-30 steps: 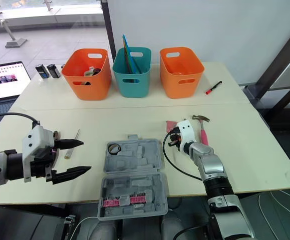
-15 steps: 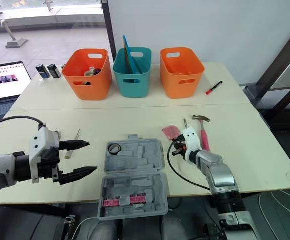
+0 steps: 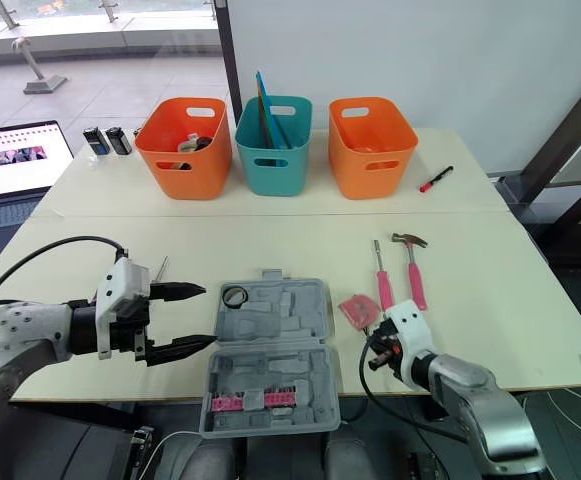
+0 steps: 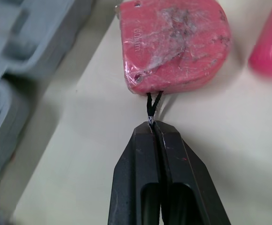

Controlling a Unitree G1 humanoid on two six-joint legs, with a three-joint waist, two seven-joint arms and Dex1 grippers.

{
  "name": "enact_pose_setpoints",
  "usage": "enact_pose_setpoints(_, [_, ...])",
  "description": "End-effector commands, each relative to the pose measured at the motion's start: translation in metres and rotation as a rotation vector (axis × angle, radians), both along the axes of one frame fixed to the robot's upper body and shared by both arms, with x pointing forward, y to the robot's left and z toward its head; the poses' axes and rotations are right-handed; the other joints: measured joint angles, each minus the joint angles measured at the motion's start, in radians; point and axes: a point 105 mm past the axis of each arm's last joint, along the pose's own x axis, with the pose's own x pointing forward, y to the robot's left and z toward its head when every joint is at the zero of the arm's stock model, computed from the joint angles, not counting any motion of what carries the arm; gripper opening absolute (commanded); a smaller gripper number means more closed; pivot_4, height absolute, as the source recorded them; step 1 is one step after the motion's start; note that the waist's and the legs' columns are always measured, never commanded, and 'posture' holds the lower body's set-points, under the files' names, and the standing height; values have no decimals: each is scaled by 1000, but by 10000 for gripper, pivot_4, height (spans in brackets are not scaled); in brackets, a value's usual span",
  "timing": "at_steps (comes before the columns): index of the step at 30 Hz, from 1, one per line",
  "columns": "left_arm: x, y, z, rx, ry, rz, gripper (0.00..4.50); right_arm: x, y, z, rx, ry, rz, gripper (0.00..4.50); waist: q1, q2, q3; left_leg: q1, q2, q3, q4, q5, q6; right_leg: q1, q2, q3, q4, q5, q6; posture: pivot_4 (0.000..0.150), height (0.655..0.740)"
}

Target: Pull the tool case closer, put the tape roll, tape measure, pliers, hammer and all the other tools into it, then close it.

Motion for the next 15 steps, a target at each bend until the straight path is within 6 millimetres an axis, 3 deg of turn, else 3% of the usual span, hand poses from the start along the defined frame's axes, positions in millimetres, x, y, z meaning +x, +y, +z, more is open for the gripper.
enact_pose_setpoints(1, [4, -2, 2, 3, -15, -37, 45000, -17, 4, 5, 36, 39, 28, 470, -1, 0, 0, 0, 0, 0, 0, 0, 0, 0, 0, 0, 0, 0, 0, 1500, 7344])
enact_pose_setpoints(11, [5, -9, 2, -1, 5, -109, 45000, -49, 16, -6, 84, 149, 56, 470, -2, 0, 0, 0, 0, 0, 0, 0, 0, 0, 0, 0, 0, 0, 0, 1500, 7344])
enact_pose_setpoints(14, [6, -8, 1, 0, 11, -110, 45000, -46, 11, -1, 98, 140, 57, 470, -3, 0, 0, 0, 0, 0, 0, 0, 0, 0, 0, 0, 0, 0, 0, 1500, 7344])
enact_pose_setpoints(15, [6, -7, 1, 0, 9, -107, 45000, -43, 8, 2, 103, 126, 50, 2923, -2, 0, 0, 0, 0, 0, 0, 0, 0, 0, 0, 0, 0, 0, 0, 1500, 7344])
